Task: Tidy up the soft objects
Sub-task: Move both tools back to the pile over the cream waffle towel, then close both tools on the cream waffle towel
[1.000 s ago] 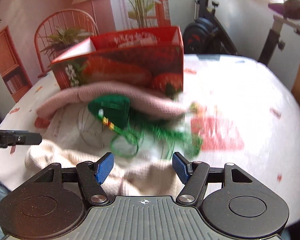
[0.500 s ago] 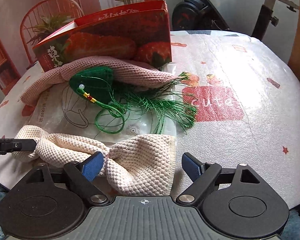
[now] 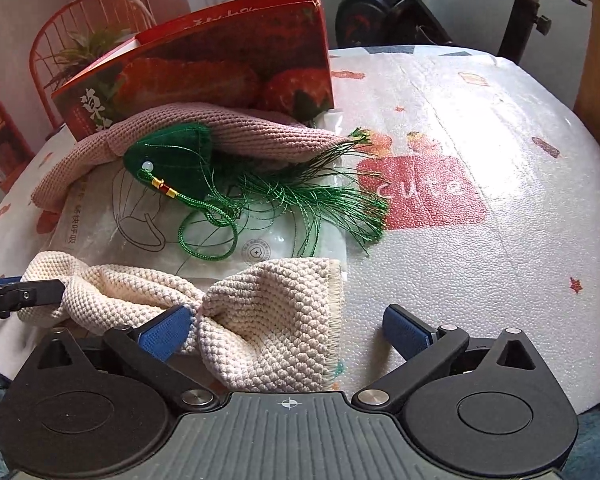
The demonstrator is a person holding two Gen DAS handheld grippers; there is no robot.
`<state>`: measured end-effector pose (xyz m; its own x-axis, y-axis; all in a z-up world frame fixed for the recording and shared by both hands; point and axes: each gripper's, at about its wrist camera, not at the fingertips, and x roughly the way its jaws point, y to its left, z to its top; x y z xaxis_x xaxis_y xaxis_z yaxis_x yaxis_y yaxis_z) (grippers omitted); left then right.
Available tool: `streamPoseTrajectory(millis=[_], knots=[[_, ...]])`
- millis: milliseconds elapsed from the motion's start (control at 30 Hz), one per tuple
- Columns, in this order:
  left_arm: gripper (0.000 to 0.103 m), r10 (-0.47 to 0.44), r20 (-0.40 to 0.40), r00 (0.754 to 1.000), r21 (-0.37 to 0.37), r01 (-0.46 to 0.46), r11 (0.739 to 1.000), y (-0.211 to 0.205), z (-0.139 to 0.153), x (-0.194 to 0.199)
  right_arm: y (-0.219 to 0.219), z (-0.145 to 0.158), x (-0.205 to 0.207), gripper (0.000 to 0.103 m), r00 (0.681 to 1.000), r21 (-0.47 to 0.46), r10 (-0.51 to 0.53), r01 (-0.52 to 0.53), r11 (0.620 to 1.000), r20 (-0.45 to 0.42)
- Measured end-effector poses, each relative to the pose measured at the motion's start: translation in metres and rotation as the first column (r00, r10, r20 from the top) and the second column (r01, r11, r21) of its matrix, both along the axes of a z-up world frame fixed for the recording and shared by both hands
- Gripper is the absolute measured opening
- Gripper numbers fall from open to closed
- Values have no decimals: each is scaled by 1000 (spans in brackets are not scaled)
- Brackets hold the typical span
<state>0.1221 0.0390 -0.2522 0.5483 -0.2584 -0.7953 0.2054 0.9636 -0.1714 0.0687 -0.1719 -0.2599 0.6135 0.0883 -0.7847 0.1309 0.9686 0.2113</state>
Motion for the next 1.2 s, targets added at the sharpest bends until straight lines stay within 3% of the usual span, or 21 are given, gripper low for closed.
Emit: streamPoseTrajectory(millis=[300,433,533,700,767,833,933,1000,1200], knots=[[103,-5,1,1000,41,5,999,-6,0,-1,-8,1,-1,103,1000,58,-25,25,998,7],[103,-8,0,1000,41,8,999,-6,0,-1,-22,5,-9,99,994,133,-113,111,985,10],[103,-7,-1,1000,39,7,999,-5,0,-1,-25,6,-10,86,991,123,-133,131,984,0],[103,-12,-8,1000,31,12,999,-4,1,-1,-22,7,-11,47,995,120,-95,95,988,-3],[103,-15,-14,1000,27,15,1000,-4,2,-2,-17,7,-10,38,998,127,-61,62,990,-8],[102,-17,-17,1000,10,17,1000,-1,3,-3,-14,7,-8,37,999,119,-49,50,992,-7],[89,-31,-15,999,-67,30,997,4,6,-4,-14,6,-7,32,999,129,-39,39,991,0],[73,-49,-7,999,-103,48,993,4,9,-6,-12,7,-7,30,1000,125,-29,28,992,6],[37,-106,18,994,-119,108,987,-3,13,-12,-7,10,-8,24,1000,97,-5,3,995,23]])
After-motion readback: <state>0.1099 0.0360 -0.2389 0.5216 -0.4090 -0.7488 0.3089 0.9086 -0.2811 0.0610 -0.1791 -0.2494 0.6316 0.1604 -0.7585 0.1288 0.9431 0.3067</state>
